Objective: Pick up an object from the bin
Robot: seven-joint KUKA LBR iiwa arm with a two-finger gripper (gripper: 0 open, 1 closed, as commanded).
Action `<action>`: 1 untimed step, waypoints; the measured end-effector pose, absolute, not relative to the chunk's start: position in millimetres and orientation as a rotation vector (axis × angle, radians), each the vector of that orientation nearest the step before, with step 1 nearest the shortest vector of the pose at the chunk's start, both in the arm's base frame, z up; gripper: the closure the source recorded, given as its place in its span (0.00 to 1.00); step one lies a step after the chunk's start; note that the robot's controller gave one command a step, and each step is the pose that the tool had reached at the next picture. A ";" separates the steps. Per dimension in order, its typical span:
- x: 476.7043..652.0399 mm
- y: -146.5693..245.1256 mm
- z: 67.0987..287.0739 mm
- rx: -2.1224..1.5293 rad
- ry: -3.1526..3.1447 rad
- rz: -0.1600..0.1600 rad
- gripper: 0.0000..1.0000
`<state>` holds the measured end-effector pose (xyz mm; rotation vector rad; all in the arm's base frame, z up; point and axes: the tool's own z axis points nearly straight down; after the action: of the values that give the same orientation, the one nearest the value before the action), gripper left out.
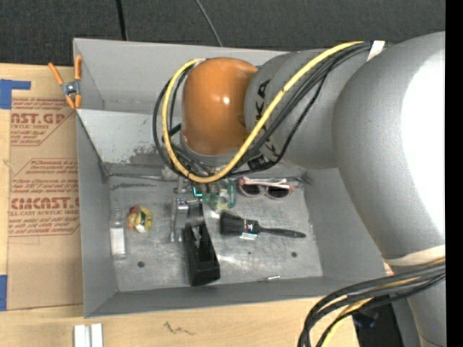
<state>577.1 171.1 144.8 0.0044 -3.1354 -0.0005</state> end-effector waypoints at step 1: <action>579.2 170.1 149.8 0.001 -3.143 -0.002 0.00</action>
Offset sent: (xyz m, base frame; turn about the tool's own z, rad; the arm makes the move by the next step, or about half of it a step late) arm -0.0285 0.0338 -0.0748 0.0584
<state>579.2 170.1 149.8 0.0005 -3.1426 -0.0024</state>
